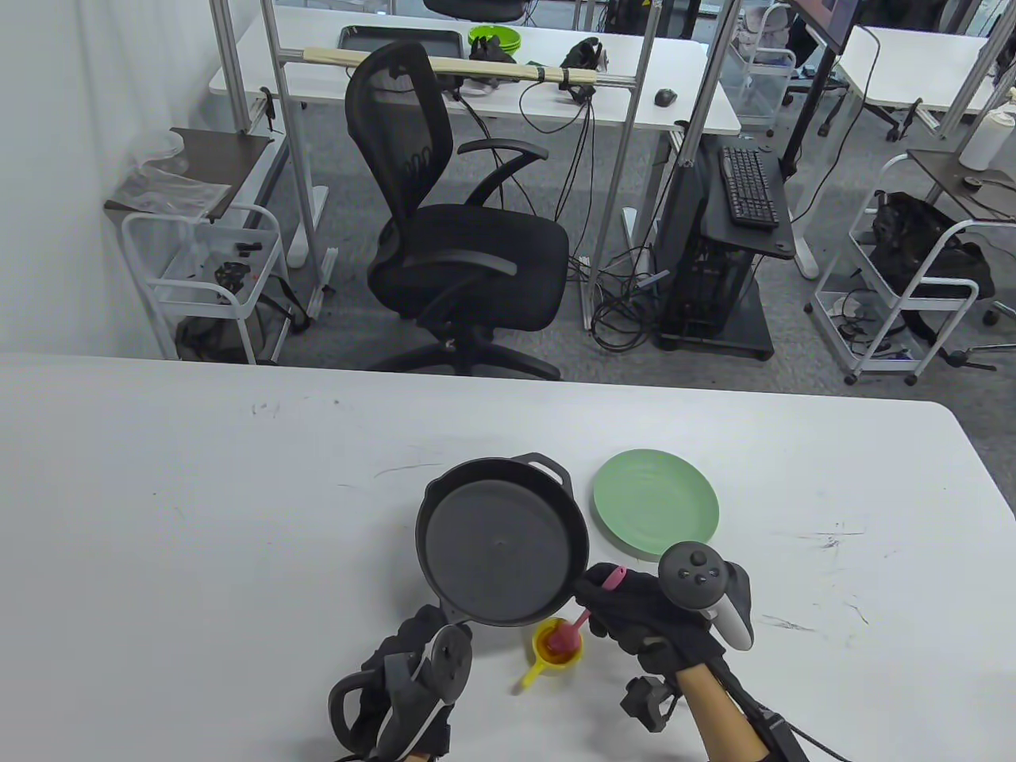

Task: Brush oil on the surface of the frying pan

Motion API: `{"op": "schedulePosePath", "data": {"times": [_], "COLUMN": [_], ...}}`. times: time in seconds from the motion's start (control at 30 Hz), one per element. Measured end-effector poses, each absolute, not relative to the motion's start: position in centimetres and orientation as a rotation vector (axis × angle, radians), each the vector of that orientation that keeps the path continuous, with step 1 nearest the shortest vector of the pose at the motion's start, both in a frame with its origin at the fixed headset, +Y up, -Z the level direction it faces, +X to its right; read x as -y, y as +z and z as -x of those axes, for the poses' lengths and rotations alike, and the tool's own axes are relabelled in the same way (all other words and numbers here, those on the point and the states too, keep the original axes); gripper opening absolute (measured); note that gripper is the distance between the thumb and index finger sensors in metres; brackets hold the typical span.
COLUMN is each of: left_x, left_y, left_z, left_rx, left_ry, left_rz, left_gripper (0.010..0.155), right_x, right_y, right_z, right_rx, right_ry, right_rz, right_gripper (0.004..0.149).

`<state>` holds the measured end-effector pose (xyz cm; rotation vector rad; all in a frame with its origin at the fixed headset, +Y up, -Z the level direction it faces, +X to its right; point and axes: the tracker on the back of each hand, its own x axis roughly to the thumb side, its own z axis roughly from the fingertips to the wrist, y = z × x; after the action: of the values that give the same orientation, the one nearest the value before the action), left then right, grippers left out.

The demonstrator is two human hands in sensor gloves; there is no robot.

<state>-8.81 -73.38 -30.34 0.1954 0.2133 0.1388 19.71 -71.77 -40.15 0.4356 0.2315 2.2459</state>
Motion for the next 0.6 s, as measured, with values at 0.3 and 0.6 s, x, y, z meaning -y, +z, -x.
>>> {"op": "schedulePosePath", "data": {"times": [0.3,0.6], "left_x": [73.4,73.4], "left_y": [-30.4,-30.3], "left_z": [8.7,8.7], "left_rx": [-0.211,-0.209], "left_ry": [0.137,0.140], "left_rz": [-0.194,-0.193], "left_gripper": [0.061,0.061], "right_x": [69.6,70.1], "right_y": [-39.0,-37.5], "right_z": [-19.4,-15.9], "right_rx": [-0.156,-0.203], "right_ry": [2.264,2.322], "right_rz": [-0.547,-0.676], "right_gripper": [0.038,0.039]}}
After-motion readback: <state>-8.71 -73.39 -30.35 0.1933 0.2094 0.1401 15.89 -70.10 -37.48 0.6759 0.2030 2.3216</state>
